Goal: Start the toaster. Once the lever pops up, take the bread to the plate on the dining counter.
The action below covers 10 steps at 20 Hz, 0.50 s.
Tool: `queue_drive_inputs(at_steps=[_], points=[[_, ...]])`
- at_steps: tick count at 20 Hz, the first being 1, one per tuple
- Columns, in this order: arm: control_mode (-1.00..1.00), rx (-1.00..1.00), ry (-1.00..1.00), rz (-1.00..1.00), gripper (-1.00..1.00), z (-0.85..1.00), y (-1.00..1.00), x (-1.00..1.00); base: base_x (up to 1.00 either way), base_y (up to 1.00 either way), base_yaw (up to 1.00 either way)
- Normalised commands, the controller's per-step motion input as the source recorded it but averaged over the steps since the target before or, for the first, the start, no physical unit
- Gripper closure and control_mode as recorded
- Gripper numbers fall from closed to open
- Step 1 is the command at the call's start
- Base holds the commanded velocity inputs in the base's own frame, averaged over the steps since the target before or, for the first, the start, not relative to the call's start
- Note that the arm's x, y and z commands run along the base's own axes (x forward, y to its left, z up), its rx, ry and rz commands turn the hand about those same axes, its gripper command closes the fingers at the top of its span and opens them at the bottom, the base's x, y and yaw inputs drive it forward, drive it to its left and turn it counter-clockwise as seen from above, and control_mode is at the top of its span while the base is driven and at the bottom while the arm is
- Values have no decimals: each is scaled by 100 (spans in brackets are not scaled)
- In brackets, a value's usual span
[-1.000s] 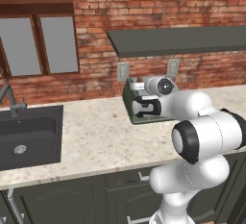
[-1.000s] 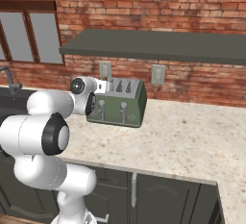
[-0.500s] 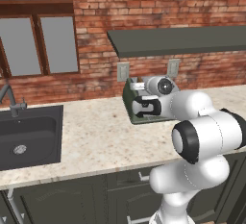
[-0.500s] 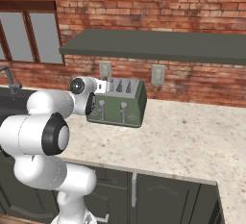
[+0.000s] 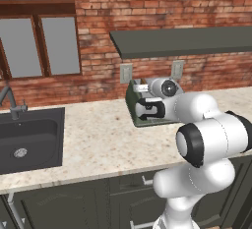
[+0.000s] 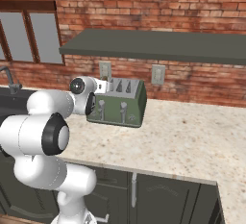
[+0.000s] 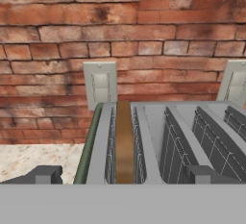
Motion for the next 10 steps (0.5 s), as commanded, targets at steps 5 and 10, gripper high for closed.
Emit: queue_drive_inputs(at_steps=[5, 10], points=[[-100, 0, 0, 0, -100, 0, 0, 0, 0, 0, 0], [-100, 0, 0, 0, -100, 0, 0, 0, 0, 0, 0]])
